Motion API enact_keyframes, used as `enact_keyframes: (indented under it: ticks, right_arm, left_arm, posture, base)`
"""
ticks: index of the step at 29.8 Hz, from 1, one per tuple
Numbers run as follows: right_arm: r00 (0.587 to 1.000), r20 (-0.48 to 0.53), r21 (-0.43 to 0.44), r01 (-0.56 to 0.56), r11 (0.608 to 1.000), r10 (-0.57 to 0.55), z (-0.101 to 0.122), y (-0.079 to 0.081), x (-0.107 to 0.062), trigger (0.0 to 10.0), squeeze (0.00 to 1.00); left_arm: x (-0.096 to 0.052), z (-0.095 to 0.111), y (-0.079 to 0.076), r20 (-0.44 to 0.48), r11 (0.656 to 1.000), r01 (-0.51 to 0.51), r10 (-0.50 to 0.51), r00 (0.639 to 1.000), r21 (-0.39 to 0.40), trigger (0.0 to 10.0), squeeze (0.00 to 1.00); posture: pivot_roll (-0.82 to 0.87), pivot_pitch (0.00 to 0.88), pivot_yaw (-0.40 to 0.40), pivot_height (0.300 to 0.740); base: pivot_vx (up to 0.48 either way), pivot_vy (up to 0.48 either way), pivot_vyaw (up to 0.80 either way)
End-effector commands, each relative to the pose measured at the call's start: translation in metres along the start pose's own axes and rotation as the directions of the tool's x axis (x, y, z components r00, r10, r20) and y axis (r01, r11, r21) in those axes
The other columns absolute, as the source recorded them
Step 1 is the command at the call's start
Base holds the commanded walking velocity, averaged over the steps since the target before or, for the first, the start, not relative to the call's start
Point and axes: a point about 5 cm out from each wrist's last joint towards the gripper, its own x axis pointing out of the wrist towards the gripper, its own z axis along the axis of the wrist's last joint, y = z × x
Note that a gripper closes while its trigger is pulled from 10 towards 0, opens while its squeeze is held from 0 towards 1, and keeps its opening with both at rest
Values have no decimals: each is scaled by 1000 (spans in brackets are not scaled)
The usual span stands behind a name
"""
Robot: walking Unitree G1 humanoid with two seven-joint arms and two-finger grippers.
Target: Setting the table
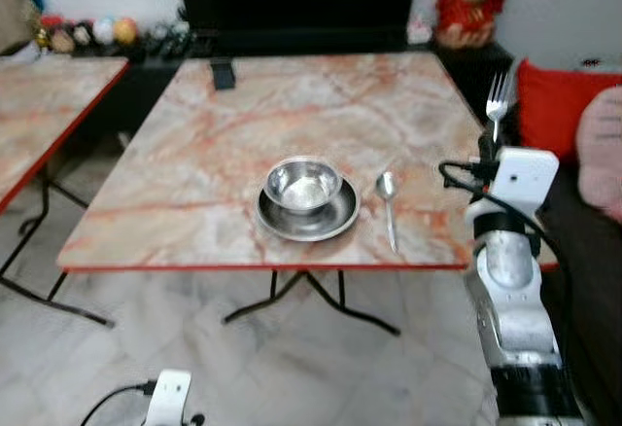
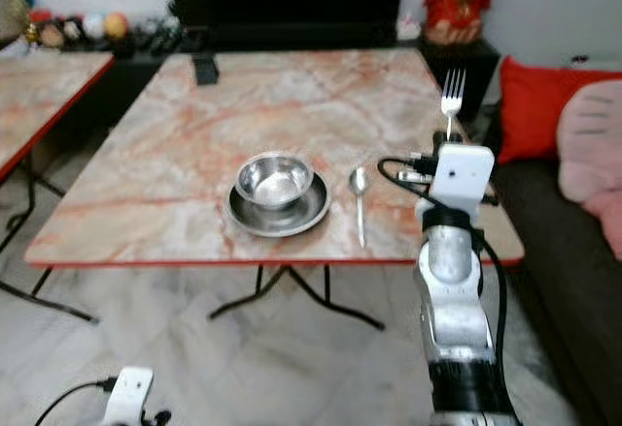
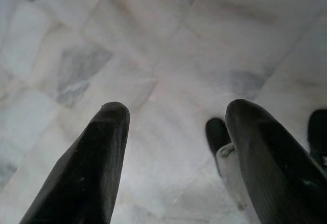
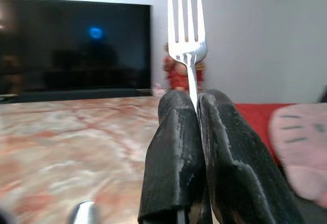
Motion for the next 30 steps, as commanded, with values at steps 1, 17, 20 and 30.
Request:
enact_keyframes:
  ticks: [1, 17, 20, 30]
  right_arm:
    - [1000, -5, 17, -10, 1000, 10, 1, 4, 2, 10000, 0]
    - [999, -21, 18, -25, 1000, 26, -1, 8, 1, 10000, 0]
    - [999, -30, 20, -32, 999, 32, -1, 9, 1, 10000, 0]
    - [945, -324, 59, 52, 997, -31, -17, -2, 5, 10000, 0]
  left_arm:
    - [-1, -3, 3, -14, 1000, -4, 5, 1000, 9, 10000, 0]
    - [0, -1, 4, -10, 1000, -11, 11, 1000, 15, 10000, 0]
    - [0, -1, 4, -11, 1000, -13, 13, 1000, 17, 10000, 0]
    - [0, 0, 4, -12, 1000, -9, 10, 1000, 21, 10000, 0]
  posture:
    - [2, 0, 27, 740]
    - [3, 0, 30, 740]
    - [3, 0, 30, 740]
    - [-13, 0, 40, 740]
  base:
    - [259, 0, 0]
    - [217, 0, 0]
    - [0, 0, 0]
    - [0, 0, 0]
